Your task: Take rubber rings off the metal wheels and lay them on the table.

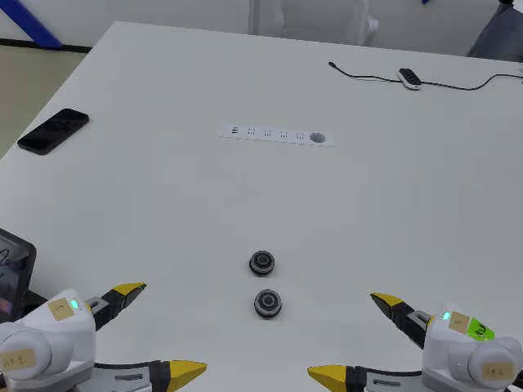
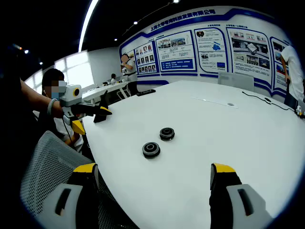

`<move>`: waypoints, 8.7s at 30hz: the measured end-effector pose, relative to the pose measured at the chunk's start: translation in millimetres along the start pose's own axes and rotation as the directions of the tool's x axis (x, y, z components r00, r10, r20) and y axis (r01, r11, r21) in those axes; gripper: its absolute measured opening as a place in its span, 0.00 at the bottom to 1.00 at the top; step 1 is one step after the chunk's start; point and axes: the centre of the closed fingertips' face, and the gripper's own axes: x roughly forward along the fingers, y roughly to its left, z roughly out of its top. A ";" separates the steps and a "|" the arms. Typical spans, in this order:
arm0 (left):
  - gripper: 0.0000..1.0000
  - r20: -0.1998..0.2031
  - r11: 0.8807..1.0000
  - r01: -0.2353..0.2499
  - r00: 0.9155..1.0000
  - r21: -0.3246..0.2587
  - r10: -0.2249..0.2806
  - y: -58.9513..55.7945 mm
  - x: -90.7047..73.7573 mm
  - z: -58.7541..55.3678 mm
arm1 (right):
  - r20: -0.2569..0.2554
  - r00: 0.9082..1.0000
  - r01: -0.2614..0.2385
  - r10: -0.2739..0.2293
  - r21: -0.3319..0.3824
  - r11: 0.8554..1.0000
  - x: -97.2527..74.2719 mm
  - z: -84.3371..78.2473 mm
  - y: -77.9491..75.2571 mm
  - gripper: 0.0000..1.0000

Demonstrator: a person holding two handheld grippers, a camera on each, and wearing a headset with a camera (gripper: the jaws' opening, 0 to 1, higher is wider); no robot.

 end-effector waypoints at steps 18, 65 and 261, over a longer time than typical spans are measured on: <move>0.86 -0.027 1.000 0.008 1.000 0.015 -0.007 1.2 7.0 -5.7 | -0.010 1.000 -0.002 0.003 0.044 0.999 7.2 -2.1 0.7 0.95; 0.39 -0.183 0.964 0.149 0.977 0.219 -0.109 -12.1 75.8 2.6 | -0.095 0.987 -0.103 0.128 0.236 0.966 70.1 -6.1 27.2 0.56; 0.12 -0.366 0.880 0.333 0.908 0.338 -0.203 -28.9 150.0 -6.0 | 0.038 0.945 -0.272 0.326 0.648 0.712 101.2 2.8 21.1 0.56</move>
